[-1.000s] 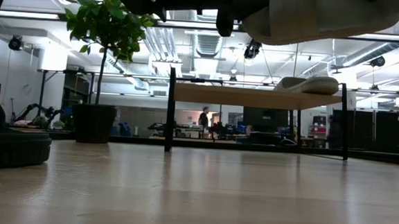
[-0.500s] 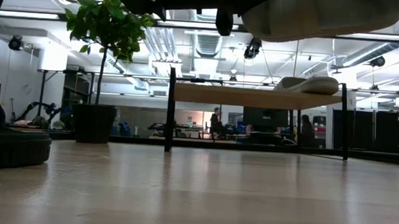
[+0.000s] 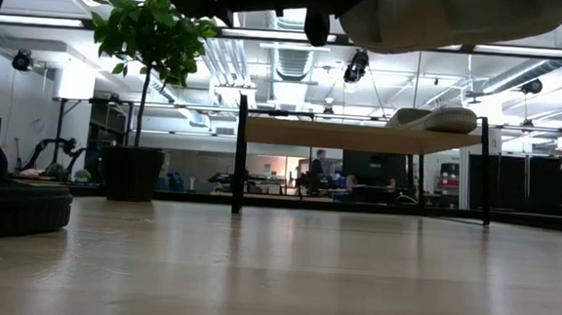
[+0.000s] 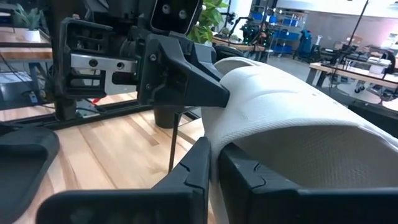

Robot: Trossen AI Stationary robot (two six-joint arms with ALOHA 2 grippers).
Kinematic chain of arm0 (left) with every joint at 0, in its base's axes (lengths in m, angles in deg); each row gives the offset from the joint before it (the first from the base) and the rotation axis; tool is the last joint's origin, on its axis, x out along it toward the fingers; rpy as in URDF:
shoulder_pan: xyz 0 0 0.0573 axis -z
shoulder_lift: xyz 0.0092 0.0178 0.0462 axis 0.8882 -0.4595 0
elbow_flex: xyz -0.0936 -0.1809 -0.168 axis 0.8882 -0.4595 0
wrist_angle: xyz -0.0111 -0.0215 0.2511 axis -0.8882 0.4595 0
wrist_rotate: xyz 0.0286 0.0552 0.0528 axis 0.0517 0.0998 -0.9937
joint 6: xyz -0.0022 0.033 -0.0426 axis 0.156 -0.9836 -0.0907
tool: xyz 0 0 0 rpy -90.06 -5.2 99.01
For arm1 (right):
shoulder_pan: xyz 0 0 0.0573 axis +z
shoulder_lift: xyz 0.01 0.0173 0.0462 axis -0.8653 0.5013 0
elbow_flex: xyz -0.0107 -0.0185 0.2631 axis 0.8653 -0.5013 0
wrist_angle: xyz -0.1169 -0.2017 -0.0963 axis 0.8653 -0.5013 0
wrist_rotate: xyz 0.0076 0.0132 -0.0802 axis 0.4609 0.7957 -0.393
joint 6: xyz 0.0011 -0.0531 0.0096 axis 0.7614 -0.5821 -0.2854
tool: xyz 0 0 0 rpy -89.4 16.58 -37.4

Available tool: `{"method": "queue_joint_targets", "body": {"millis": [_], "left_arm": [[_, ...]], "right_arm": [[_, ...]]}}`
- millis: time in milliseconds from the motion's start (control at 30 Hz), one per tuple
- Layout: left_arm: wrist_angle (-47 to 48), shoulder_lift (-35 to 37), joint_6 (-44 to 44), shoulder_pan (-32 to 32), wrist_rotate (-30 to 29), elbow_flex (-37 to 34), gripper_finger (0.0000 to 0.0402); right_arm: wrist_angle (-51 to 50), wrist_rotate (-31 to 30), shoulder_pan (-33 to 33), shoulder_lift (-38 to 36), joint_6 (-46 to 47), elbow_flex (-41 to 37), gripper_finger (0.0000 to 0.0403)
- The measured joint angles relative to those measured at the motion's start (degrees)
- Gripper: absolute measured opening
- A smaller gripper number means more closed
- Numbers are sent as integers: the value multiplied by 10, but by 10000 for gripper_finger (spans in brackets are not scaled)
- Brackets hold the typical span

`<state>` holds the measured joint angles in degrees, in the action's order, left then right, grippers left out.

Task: Pick and place slides into the shelf
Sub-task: Put the gray slide on the shelf

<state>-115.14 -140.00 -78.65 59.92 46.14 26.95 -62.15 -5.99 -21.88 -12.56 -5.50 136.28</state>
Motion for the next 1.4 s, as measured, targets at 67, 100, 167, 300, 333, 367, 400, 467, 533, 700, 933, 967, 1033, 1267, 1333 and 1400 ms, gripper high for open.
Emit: {"method": "queue_joint_targets", "body": {"millis": [67,100,167,300,333,367,400,467,533,700,933,967,1033,1267,1333,1400], "left_arm": [[2,4,-5,0,0,-1,1],[5,9,-7,0,1,-2,1],[8,13,-9,-1,2,-2,1],[17,22,-11,-6,5,-3,1],[19,23,-11,-8,5,-3,0],[19,24,-11,-10,5,-4,0],[19,24,-11,-11,5,-5,0],[19,25,-11,-13,5,-5,0],[19,25,-11,-17,4,-5,0],[18,25,-11,-20,2,-6,0],[15,27,-19,-21,0,-7,0],[15,27,-22,-21,-1,-8,0],[15,27,-23,-21,-2,-9,0],[19,39,-25,-24,-3,-14,0],[19,44,-25,-27,-4,-16,0],[24,55,-25,-30,-5,-21,0]], "right_arm": [[1,2,0,0,0,0,33],[1,4,0,0,0,0,37],[1,5,0,0,-1,0,45],[1,7,-1,0,-1,0,55],[1,7,-1,0,-1,0,57],[1,7,-1,0,-1,0,59],[0,7,-1,0,-1,0,61],[-1,7,-1,0,-1,0,64],[-1,7,-1,0,-1,0,66],[-1,3,-1,0,-24,0,73],[-2,2,-1,-3,-39,0,80],[-3,2,-1,-3,-39,0,80],[-3,2,-1,-3,-40,0,79],[-4,1,3,-4,-48,0,84],[-4,-1,6,-5,-50,0,89],[-5,-1,9,-8,-50,0,95]]}}
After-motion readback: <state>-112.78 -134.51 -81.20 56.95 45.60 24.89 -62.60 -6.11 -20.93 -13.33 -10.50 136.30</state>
